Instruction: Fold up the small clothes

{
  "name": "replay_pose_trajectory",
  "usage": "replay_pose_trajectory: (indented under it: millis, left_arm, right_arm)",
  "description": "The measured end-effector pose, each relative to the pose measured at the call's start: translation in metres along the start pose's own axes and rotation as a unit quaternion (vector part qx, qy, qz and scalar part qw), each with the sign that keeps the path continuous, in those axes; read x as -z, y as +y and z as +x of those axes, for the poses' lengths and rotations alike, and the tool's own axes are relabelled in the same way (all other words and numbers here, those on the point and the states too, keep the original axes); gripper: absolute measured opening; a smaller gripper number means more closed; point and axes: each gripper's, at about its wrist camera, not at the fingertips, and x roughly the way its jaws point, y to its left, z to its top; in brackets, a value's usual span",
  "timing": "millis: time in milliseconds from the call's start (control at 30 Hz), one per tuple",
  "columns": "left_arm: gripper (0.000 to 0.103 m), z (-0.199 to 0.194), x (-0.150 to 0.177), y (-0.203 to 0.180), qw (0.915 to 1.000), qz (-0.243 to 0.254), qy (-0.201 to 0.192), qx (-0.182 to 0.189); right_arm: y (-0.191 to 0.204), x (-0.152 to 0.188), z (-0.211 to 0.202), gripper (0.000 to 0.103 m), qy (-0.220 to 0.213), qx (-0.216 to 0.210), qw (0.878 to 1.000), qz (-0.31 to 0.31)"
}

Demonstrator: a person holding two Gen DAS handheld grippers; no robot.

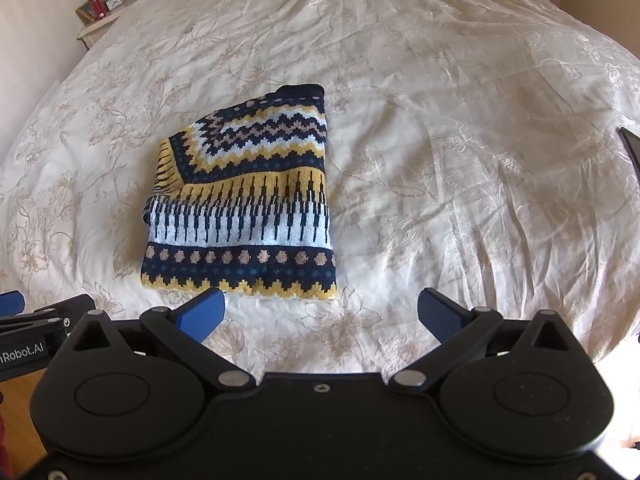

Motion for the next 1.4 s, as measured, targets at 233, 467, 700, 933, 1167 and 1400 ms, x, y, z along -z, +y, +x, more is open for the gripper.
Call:
replay_pose_trajectory:
  millis: [233, 467, 700, 933, 1167, 1400]
  left_arm:
    - [0.092, 0.0007, -0.0014, 0.0019, 1.0, -0.001, 0.003, -0.003]
    - [0.092, 0.0013, -0.0016, 0.0006, 1.0, 0.004, 0.006, -0.005]
    - [0.092, 0.002, -0.0021, -0.0001, 0.9999, 0.007, 0.01, -0.006]
    - [0.092, 0.0023, -0.002, -0.0007, 0.9999, 0.007, 0.01, -0.007]
    - [0.092, 0.0041, -0.0014, -0.002, 0.9999, 0.006, 0.014, -0.007]
    - [0.092, 0.0062, -0.001, -0.004, 0.9998, 0.005, 0.018, -0.009]
  right_arm:
    - [0.0019, -0.0003, 0.001, 0.102, 0.001, 0.0, 1.0, 0.001]
    - [0.0028, -0.0006, 0.0015, 0.102, 0.001, 0.0, 1.0, 0.002]
    - [0.0021, -0.0011, 0.0016, 0.102, 0.001, 0.001, 1.0, 0.002]
    - [0.0023, -0.0014, 0.0022, 0.102, 0.001, 0.001, 1.0, 0.001]
    - [0.0016, -0.0014, 0.0036, 0.102, 0.002, 0.0, 1.0, 0.002]
    - [-0.0011, -0.0016, 0.0061, 0.102, 0.004, 0.0, 1.0, 0.005]
